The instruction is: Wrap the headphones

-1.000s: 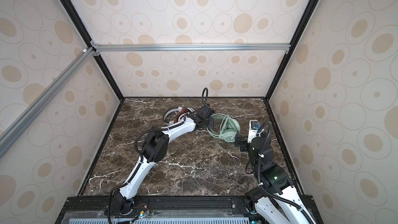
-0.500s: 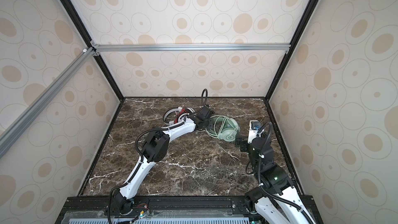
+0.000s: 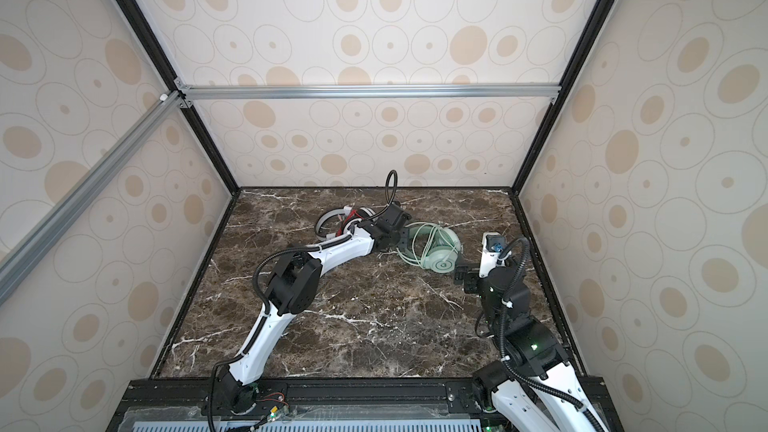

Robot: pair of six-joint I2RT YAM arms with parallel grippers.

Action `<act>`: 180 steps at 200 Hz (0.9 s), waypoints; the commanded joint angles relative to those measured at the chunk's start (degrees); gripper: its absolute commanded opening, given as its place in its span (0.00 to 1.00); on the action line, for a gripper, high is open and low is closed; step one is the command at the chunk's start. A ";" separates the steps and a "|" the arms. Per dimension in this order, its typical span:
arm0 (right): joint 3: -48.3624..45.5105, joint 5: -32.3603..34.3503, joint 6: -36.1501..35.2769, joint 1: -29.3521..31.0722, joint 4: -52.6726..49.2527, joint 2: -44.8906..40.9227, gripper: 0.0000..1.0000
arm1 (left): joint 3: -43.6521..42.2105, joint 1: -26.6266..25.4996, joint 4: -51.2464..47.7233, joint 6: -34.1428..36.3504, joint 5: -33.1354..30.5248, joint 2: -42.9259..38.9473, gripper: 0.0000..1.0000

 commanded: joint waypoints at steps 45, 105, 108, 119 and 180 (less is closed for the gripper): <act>-1.28 -0.47 1.83 -0.33 -0.73 0.00 1.00 | -5.89 -3.28 0.74 3.65 -1.89 -13.17 0.76; -9.06 3.74 7.69 -0.34 3.90 1.72 1.00 | -30.03 -7.58 12.96 8.33 -1.36 -38.80 0.95; -9.64 4.44 8.08 -0.35 4.47 1.85 1.00 | -32.16 -7.51 13.67 8.70 -1.32 -40.56 0.96; -11.89 6.72 8.57 -0.36 7.26 2.56 1.00 | -38.46 -7.41 15.31 10.95 -3.71 -47.07 0.98; -18.93 16.47 8.64 -0.86 26.19 10.99 1.00 | -68.79 7.09 6.19 11.65 -21.48 -80.12 0.98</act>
